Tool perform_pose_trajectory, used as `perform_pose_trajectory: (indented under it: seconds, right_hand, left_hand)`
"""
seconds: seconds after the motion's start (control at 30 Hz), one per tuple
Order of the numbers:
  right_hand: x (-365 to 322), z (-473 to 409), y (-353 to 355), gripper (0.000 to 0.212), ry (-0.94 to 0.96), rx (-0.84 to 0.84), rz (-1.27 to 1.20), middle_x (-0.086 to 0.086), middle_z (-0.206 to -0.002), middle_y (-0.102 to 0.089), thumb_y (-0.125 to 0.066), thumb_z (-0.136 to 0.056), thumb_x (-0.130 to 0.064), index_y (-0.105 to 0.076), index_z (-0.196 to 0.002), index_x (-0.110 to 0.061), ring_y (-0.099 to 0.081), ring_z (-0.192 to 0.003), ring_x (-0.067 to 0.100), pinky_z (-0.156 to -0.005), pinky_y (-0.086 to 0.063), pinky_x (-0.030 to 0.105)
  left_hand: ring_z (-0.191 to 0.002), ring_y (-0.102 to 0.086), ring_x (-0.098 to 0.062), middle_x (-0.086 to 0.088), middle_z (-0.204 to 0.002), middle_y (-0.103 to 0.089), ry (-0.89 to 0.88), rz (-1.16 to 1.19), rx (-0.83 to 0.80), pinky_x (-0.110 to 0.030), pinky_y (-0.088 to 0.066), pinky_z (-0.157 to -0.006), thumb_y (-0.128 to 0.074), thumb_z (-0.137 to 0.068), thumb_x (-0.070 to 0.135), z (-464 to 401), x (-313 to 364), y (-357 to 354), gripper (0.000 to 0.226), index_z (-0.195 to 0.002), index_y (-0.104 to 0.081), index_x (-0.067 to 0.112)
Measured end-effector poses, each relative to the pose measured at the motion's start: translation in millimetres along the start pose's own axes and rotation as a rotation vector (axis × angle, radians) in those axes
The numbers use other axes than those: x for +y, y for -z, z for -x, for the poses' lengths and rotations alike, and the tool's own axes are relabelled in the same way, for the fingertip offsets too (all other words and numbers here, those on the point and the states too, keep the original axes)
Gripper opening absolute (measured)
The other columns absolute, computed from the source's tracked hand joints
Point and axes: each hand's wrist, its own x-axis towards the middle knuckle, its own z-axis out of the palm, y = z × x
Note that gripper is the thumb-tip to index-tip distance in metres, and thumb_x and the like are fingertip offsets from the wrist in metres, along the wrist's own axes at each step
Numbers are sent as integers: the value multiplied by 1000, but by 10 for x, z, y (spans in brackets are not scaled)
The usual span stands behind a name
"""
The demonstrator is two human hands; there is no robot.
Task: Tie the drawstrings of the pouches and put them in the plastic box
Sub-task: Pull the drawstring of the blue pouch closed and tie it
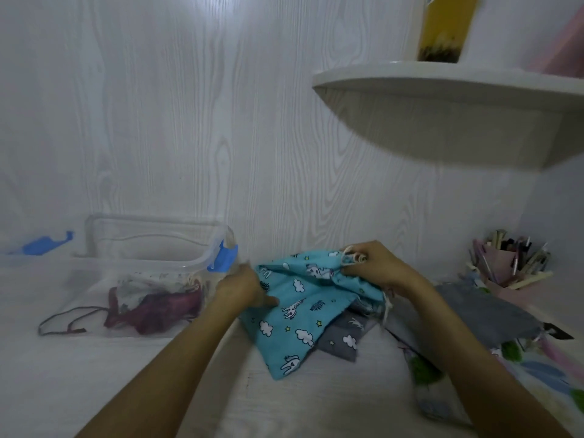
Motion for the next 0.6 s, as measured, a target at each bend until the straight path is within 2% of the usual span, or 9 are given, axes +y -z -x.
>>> perform_pose_trajectory:
  seconds: [0.07,0.17,0.27,0.37,0.43,0.47,0.5,0.53,0.6]
  right_hand:
    - [-75,64,81,26,8,55,-100,11,-94,-70,-68,-81,-6,-70,-105,-14,-66,-84,24,-81,-55,38]
    - [-141,145,156,26,22,100,-173,10,-92,-70,-69,-81,-6,-70,-106,-14,-66,-80,22,-80,-55,37]
    - [-185,187,166,22,25,134,-243,14,-94,-71,-67,-82,-4,-71,-102,-13,-66,-80,23,-79,-55,38]
    - [-304,226,171,21,30,123,-337,11,-90,-69,-64,-85,-3,-69,-103,-12,-64,-73,18,-66,-56,25]
    - [-428,253,232,21,54,93,-409,7,-90,-67,-63,-86,-2,-68,-103,-13,-64,-73,14,-62,-55,18]
    - [-493,273,280,21,76,72,-435,6,-90,-68,-62,-86,-2,-68,-103,-13,-64,-74,13,-62,-56,18]
    - [-550,288,338,21,98,57,-453,5,-89,-68,-62,-86,-1,-68,-103,-12,-65,-75,13,-63,-57,18]
    - [-592,299,389,21,119,50,-463,3,-88,-69,-62,-86,-1,-68,-103,-11,-65,-76,13,-64,-57,18]
    - [-618,317,463,21,139,83,-468,2,-87,-68,-62,-86,0,-68,-102,-11,-65,-75,13,-63,-56,16]
  left_hand:
    - [-101,-59,-24,-6,-114,-59,-58,-42,64,-32,-48,-79,-64,-77,57,61,-21,9,65,-119,-50,9]
    - [-95,-63,-24,-5,-91,-63,-144,-80,281,-32,-47,-72,-60,-87,34,209,-8,109,26,-98,-61,9]
    - [-87,-60,-23,-8,-96,-66,-323,53,413,-33,-48,-72,-57,-91,34,337,99,311,28,-90,-70,9]
    - [-126,-39,-29,-10,-140,-39,-485,209,282,-40,-37,-103,-65,-85,35,450,212,500,40,-117,-54,13]
    - [-144,-13,-30,-10,-157,-7,-506,248,162,-43,-22,-115,-80,-70,34,444,197,592,97,-145,-20,21]
    - [-146,-6,-29,-9,-158,0,-491,232,114,-45,-18,-117,-85,-62,35,428,168,636,119,-150,-4,22]
    - [-146,-7,-29,-6,-158,-4,-484,194,69,-45,-17,-118,-87,-58,38,390,118,669,127,-150,-1,23]
    - [-144,-16,-30,-3,-156,-18,-492,137,16,-45,-21,-117,-86,-57,41,365,67,685,119,-149,-12,25]
    - [-130,-43,-27,-2,-140,-47,-461,21,-120,-40,-35,-110,-78,-70,44,362,15,678,78,-136,-43,21]
